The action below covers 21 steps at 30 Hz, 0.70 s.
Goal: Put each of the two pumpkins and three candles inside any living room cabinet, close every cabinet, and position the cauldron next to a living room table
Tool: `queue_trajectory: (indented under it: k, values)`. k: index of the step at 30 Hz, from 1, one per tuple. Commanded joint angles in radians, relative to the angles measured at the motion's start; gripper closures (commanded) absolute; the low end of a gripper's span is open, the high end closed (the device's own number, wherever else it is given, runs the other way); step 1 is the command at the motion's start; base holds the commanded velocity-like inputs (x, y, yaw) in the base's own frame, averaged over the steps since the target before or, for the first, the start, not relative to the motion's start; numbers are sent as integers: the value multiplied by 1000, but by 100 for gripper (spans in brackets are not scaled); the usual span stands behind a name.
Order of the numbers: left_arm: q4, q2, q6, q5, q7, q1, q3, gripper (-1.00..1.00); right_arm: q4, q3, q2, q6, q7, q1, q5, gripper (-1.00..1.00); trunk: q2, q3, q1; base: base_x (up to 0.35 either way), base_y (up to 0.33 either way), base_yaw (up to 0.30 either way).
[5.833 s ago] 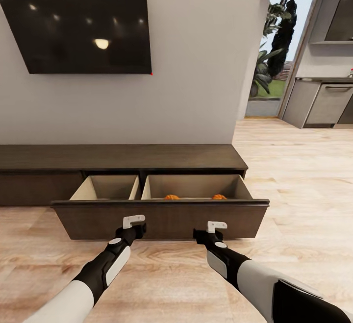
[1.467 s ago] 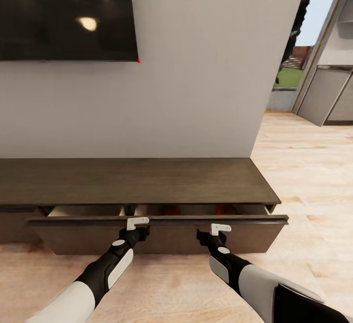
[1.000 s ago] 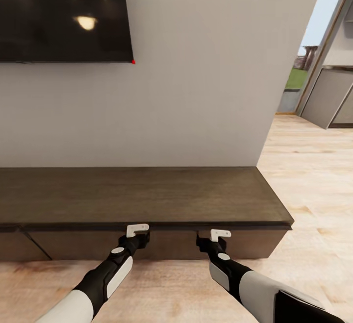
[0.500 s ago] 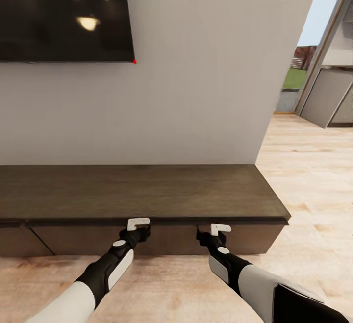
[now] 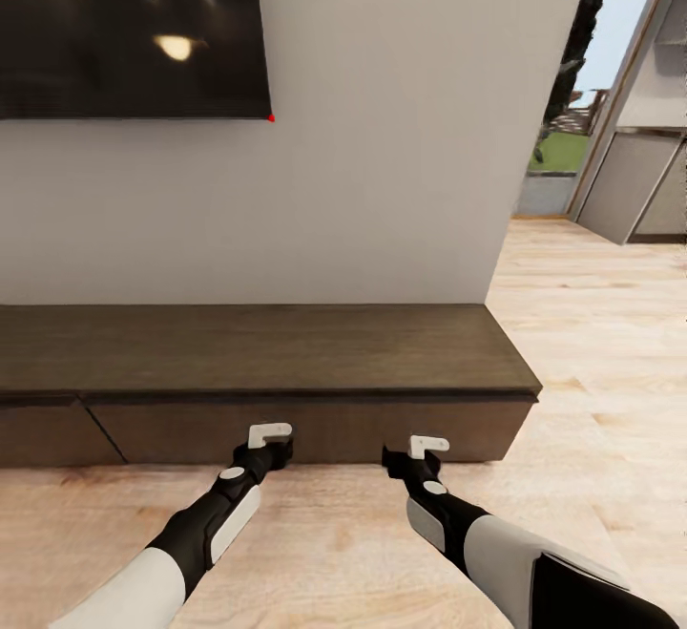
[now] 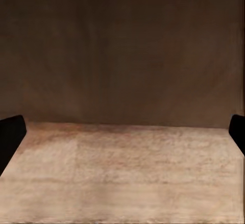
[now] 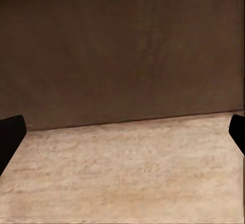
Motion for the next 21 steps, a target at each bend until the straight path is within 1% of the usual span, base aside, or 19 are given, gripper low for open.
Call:
queue_trajectory:
  k: [1, 9, 11, 18, 21]
  values:
    - [-2, 1, 4, 6, 9, -1, -6, -100, -1, 9, 0, -2, -5, -1, -8, -100, 0, -1, -1, -316, 0, 0]
    - [-2, 1, 4, 6, 7, -1, -9, -100, -1, 9, 1, -1, -5, 0, -8, -100, 0, -1, -1, -335, 0, 0]
    - [-2, 1, 4, 6, 7, -1, -11, -100, -1, 9, 1, 0, -5, -1, -8, -100, 0, -1, -1, -220, 0, 0]
    - [-2, -5, 6, 15, 7, -1, -15, -100, -1, 8, 1, 0, -6, 0, -8, -100, 0, -1, -1, -42, 0, 0]
    - [-2, -27, 19, 21, 9, -1, -15, -100, -1, 8, 0, 1, -5, 0, -8, -100, 0, -1, -1, -3, 0, 0]
